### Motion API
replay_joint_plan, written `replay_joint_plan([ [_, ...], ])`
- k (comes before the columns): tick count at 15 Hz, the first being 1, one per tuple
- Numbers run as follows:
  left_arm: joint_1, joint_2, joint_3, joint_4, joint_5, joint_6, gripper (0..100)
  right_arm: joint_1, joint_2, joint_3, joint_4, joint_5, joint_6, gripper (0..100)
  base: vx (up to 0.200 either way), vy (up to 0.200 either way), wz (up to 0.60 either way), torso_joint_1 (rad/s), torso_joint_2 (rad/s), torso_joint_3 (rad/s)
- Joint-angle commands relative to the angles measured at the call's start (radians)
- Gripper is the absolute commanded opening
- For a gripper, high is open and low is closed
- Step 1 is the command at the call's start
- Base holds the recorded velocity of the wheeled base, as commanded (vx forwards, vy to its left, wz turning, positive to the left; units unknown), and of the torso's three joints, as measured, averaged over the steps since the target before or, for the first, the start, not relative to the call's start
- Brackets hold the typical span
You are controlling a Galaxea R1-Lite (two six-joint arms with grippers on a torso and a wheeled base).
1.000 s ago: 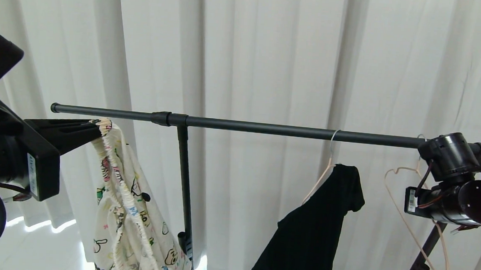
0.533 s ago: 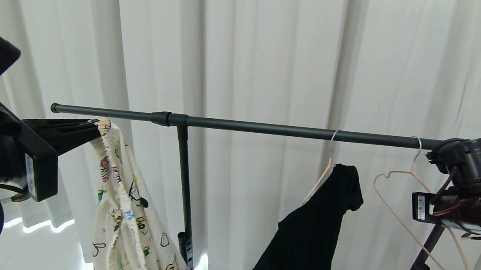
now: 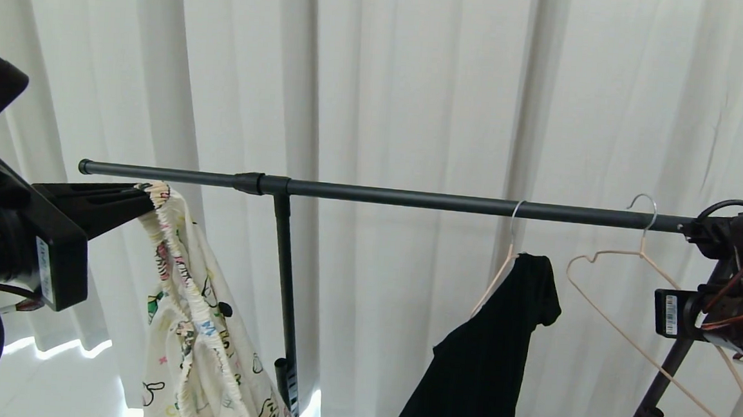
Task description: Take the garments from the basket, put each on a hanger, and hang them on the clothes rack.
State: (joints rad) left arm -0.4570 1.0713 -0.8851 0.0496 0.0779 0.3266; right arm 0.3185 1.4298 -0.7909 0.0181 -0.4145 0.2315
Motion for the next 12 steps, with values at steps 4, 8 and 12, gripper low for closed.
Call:
replay_joint_plan([
  [4,0.0,0.001,0.0,0.0,0.0,0.0,0,0.001,-0.058,0.045,-0.093,0.02,-0.008,0,0.0,0.0,0.0,0.0,0.0,0.0],
  [8,0.0,-0.001,0.0,0.0,0.0,0.0,0,0.001,-0.17,0.119,-0.095,0.105,-0.096,0,0.0,0.0,0.0,0.0,0.0,0.0],
  [12,0.0,-0.001,0.0,0.0,0.0,0.0,0,0.002,-0.244,0.154,-0.095,0.138,-0.159,0,-0.2,0.0,0.0,0.006,0.01,0.002],
])
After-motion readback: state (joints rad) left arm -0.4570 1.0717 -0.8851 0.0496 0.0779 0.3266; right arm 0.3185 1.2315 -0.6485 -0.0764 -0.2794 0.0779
